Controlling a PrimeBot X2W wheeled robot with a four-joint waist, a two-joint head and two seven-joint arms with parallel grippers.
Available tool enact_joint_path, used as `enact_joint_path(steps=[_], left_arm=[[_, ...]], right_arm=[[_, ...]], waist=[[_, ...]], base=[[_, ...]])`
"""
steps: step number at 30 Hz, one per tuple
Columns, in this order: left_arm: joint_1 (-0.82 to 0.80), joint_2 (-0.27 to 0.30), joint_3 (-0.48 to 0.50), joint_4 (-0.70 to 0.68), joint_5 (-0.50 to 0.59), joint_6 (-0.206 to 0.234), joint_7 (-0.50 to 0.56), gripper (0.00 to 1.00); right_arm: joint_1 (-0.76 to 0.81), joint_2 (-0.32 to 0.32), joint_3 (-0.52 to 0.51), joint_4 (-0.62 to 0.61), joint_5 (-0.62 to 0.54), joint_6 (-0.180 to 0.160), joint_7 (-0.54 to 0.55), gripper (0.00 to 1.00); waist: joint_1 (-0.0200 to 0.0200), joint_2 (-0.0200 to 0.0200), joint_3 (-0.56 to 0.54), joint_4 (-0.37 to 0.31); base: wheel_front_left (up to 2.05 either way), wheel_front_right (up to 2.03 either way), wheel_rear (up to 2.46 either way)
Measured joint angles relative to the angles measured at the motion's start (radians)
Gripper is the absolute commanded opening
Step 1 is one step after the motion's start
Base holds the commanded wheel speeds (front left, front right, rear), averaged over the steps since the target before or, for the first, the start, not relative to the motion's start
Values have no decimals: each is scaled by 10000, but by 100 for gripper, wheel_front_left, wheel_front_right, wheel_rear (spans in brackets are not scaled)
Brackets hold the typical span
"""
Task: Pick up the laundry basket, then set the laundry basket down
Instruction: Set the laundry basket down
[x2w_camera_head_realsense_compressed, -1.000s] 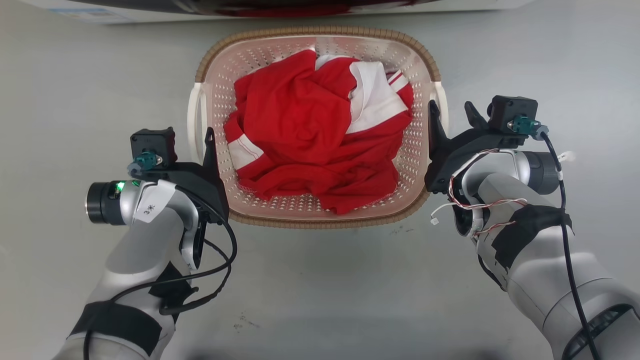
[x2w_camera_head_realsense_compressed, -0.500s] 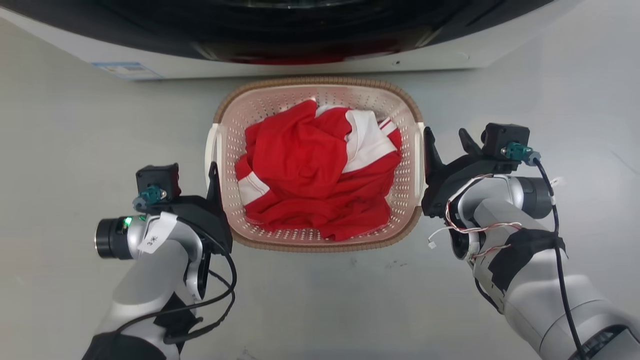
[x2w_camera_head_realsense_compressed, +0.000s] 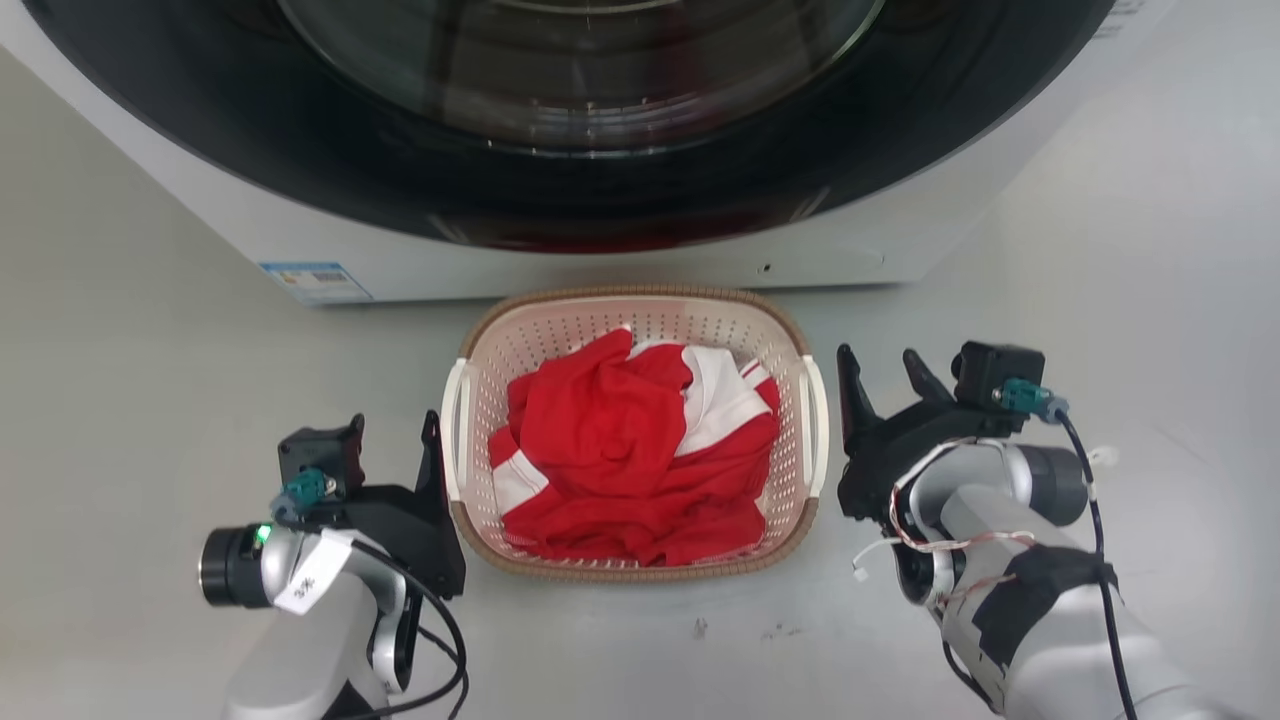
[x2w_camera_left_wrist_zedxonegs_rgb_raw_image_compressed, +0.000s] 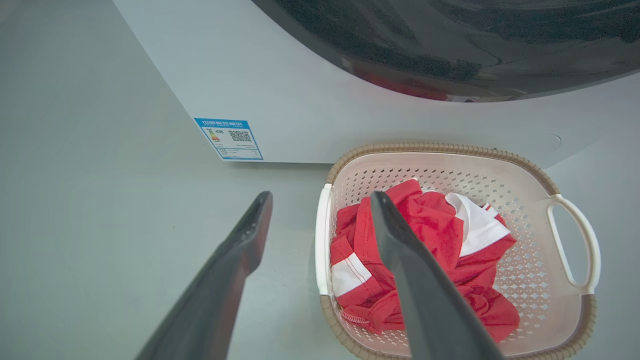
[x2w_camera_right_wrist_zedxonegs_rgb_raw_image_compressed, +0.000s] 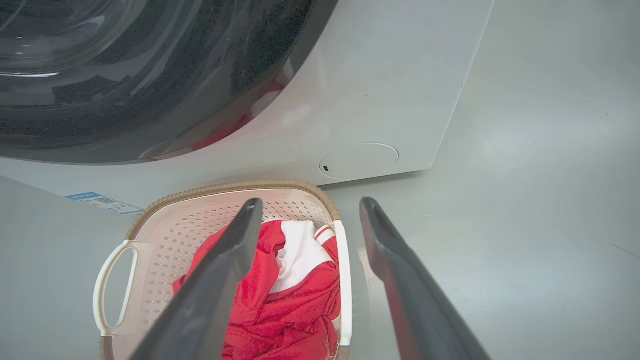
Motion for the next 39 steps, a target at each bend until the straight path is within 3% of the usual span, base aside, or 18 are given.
enact_joint_path(steps=[23,39], left_arm=[[3881,194,671,-3289,872,100,0,100],[6158,393,1266,-5760,1565,198,0,100]], right_arm=[[4114,-171,-1384,-3152,-1515,-17,0,100],[6492,-322,-2445,-5939,-3193,-59,0,100]], waist=[[0,0,-3295,-108],[0,1,-4342,-285]], base=[[0,0,0],[0,0,0]])
